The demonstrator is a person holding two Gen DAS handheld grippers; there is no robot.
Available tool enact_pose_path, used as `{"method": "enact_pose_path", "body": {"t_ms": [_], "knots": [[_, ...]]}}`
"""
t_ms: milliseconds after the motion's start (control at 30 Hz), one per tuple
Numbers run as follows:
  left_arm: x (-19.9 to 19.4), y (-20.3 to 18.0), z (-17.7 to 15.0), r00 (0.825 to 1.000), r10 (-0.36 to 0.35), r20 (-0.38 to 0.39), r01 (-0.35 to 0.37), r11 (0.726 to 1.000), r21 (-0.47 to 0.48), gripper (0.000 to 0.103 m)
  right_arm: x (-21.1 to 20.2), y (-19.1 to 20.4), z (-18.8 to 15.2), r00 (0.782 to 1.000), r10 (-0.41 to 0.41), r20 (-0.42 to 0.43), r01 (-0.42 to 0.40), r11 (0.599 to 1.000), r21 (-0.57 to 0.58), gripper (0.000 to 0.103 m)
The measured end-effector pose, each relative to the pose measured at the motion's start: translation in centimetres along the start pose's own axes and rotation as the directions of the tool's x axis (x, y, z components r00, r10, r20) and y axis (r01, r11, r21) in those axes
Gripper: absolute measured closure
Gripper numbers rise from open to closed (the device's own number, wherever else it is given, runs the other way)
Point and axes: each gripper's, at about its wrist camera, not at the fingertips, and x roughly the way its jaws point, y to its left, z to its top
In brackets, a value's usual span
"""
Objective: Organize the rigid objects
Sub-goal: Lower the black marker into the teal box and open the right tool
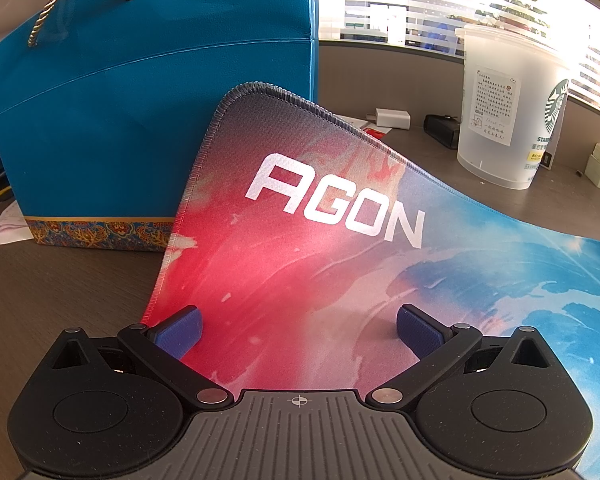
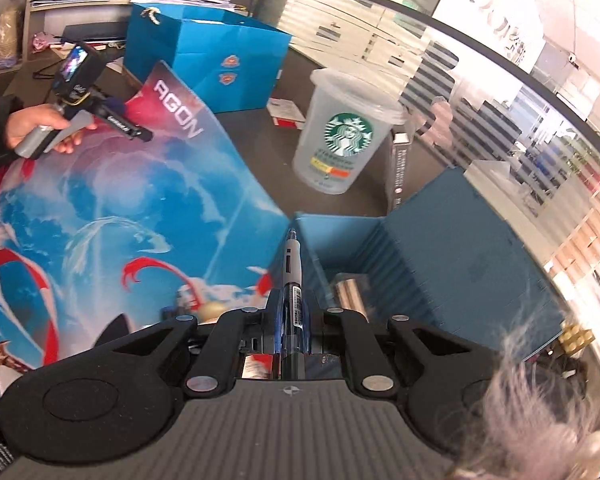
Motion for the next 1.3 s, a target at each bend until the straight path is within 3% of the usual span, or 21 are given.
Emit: {"method": "enact_pose_path", "body": {"t_ms": [500, 1100, 1300], "knots": [[0.0, 0.0, 0.0, 1.0, 0.0, 0.0, 0.0, 1.0, 0.0, 0.0, 4.1, -4.8, 0.7, 0.998, 0.021, -0.053, -0.022, 1.0, -0.008, 0.094], [0.0, 0.0, 0.0, 1.0, -0.001, 0.0, 0.001, 1.0, 0.001, 0.0, 10.9, -8.4, 0.1, 0.972, 0.171, -0.163, -0.172, 0.985, 0.009, 0.094], [0.0, 0.0, 0.0, 1.0, -0.001, 0.0, 0.001, 1.0, 0.001, 0.0, 11.3, -8.8, -0.5, 0.974, 0.162, -0.158, -0.162, 0.987, 0.017, 0.086]]}}
